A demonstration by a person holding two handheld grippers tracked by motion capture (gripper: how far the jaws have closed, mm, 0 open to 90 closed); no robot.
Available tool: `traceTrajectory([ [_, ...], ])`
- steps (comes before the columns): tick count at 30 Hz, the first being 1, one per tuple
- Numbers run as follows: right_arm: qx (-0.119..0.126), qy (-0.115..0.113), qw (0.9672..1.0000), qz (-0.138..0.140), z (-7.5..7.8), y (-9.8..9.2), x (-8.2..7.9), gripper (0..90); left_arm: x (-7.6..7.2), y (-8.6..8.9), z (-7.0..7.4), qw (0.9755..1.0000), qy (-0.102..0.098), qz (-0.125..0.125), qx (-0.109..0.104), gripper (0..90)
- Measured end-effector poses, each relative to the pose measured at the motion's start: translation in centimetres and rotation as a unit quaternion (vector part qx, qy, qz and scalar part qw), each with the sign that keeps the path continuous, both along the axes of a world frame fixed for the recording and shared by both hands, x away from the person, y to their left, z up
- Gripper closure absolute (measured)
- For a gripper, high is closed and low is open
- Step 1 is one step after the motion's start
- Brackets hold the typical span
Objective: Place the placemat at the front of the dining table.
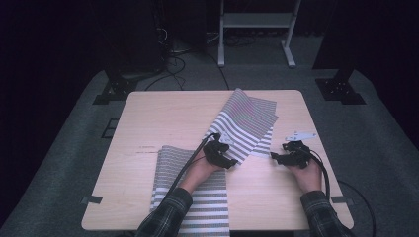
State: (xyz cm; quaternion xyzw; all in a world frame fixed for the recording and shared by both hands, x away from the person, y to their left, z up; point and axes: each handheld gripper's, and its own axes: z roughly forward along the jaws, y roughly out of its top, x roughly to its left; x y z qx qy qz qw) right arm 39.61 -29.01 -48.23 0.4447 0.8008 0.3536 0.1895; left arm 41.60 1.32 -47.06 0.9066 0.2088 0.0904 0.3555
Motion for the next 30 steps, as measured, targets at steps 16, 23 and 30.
traceTrajectory([
  [16, 0.000, 0.002, 1.0000, -0.001, 0.0, 0.0, 0.0, 32.4, 1.5, 0.6, 1.6, 0.9985, 0.022, 0.037, -0.032, 87.2],
  [23, -0.003, 0.009, 0.9999, 0.003, 0.2, 0.3, 0.0, 32.3, 2.1, 2.2, 4.9, 0.9953, 0.003, 0.059, -0.077, 87.5],
  [30, 0.007, 0.001, 0.9998, 0.019, 0.9, 1.8, 0.3, 32.4, 2.8, 5.3, 8.6, 0.9888, -0.029, 0.097, -0.110, 87.4],
])
